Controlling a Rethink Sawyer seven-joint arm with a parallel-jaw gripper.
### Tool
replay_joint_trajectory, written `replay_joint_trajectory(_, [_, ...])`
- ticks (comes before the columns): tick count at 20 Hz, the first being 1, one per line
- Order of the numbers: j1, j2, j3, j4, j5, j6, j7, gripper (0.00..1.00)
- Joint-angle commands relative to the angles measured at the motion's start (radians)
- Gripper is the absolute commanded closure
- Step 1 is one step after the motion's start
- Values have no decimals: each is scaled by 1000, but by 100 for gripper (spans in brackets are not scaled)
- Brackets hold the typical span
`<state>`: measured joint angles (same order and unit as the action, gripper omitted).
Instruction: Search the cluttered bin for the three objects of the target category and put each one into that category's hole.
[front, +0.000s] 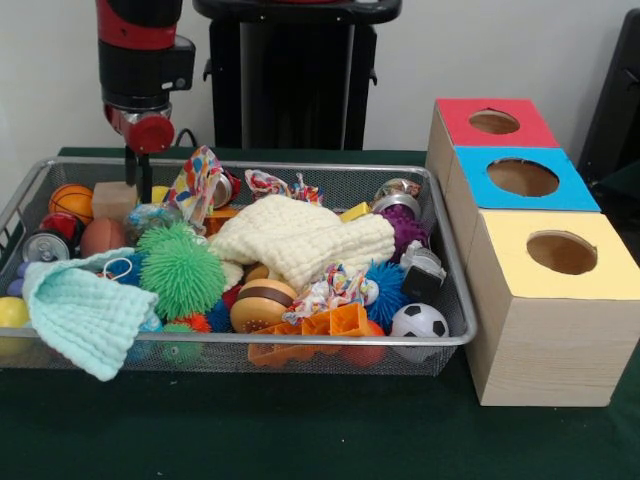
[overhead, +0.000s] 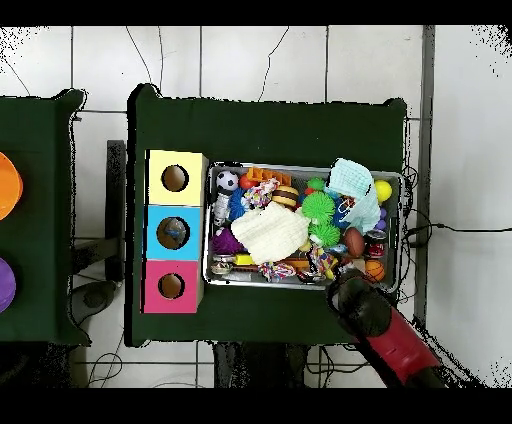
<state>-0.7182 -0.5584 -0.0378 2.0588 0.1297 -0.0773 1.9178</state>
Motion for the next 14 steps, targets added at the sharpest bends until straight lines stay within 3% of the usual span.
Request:
replay_joint_trajectory(1, [-21, 56, 111, -87, 67, -70, 248, 0])
replay_joint_trajectory(9, [-13, 57, 117, -92, 86, -62, 245, 0])
replay_joint_trajectory(14, [52, -16, 58, -101, 142, 71, 218, 0])
